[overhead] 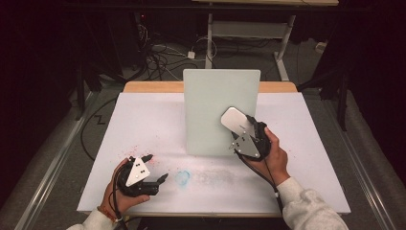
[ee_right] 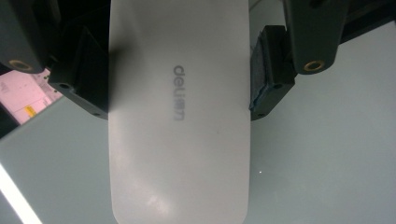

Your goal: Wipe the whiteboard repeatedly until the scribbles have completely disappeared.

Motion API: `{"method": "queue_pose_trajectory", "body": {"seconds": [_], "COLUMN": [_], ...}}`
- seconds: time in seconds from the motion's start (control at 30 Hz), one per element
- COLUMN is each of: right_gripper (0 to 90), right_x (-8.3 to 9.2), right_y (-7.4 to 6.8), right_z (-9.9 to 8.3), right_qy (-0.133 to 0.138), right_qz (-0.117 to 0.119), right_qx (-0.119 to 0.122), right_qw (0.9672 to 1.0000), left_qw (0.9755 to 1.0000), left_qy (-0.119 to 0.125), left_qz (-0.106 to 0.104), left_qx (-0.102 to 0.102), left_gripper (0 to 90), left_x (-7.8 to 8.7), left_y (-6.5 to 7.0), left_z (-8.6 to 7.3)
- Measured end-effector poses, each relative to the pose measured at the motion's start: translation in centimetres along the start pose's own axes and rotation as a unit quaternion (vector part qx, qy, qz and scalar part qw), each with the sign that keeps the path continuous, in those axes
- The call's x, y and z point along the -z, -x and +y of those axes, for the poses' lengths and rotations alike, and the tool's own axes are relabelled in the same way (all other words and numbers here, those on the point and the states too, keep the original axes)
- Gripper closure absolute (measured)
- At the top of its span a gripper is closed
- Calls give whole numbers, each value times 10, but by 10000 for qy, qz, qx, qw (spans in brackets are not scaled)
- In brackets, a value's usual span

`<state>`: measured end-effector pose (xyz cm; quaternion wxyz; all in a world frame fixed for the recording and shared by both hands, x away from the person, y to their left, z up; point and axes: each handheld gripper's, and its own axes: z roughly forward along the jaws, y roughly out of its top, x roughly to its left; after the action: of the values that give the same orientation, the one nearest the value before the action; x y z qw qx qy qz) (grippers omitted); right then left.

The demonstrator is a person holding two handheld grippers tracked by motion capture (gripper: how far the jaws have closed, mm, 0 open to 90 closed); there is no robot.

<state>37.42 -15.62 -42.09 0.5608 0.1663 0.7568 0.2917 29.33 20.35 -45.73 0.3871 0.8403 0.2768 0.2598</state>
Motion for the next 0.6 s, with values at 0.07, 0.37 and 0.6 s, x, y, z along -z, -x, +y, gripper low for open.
{"method": "queue_pose_trajectory", "body": {"seconds": [0.07, 0.37, 0.6], "right_gripper": [311, 311, 311], "right_x": [2, 4, 0], "right_y": [3, 16, 5], "right_z": [-4, -10, 2], "right_qy": [-32, -82, -42], "right_qz": [19, -194, -303], "right_qx": [-91, -365, -463], "right_qw": [10000, 9991, 9985], "left_qw": [10000, 10000, 10000], "left_qy": [6, 14, 20], "left_qz": [5, 3, -3], "left_qx": [13, 18, 17], "left_gripper": [194, 194, 194], "left_x": [0, 0, -1], "left_y": [0, 0, 1], "left_z": [0, 0, 1]}}
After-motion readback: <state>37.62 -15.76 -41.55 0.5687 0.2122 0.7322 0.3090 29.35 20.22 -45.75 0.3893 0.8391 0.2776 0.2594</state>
